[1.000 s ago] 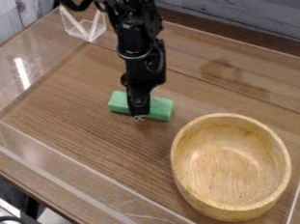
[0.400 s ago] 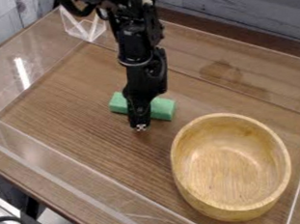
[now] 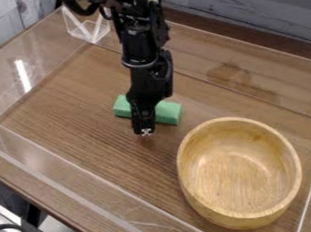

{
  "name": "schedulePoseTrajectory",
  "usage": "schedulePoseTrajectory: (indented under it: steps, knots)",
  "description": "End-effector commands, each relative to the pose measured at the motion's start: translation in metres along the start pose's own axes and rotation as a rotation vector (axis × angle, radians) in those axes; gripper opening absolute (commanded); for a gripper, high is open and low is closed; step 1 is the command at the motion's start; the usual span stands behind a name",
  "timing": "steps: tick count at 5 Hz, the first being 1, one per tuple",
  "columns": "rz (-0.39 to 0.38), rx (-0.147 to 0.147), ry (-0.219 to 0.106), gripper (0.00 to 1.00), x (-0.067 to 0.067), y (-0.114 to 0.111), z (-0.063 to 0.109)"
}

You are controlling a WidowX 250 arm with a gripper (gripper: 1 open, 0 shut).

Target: Put the green block in the brown bowl

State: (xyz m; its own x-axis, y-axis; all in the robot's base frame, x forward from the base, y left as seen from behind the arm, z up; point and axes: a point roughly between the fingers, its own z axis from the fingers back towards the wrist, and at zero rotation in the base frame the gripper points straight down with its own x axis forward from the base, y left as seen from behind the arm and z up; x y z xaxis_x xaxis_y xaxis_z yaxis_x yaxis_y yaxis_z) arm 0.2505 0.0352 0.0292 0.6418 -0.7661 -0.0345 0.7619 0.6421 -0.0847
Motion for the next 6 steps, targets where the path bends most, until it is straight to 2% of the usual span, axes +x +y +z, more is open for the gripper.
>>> schedulePoseTrajectory:
  steps: [1, 2, 3, 4, 5, 6]
  knots:
    - [0.007, 0.052, -0.025, 0.0, 0.006, 0.01, 0.021]
    - [0.025, 0.06, -0.023, 0.0, 0.007, 0.011, 0.032]
    - [0.085, 0.092, -0.018, 0.0, 0.008, 0.013, 0.048]
    - [0.163, 0.15, -0.014, 0.0, 0.009, 0.017, 0.07]
    - [0.186, 0.19, -0.028, 0.0, 0.008, 0.03, 0.081]
    - [0.169, 0.217, -0.032, 1.0, 0.002, 0.038, 0.073]
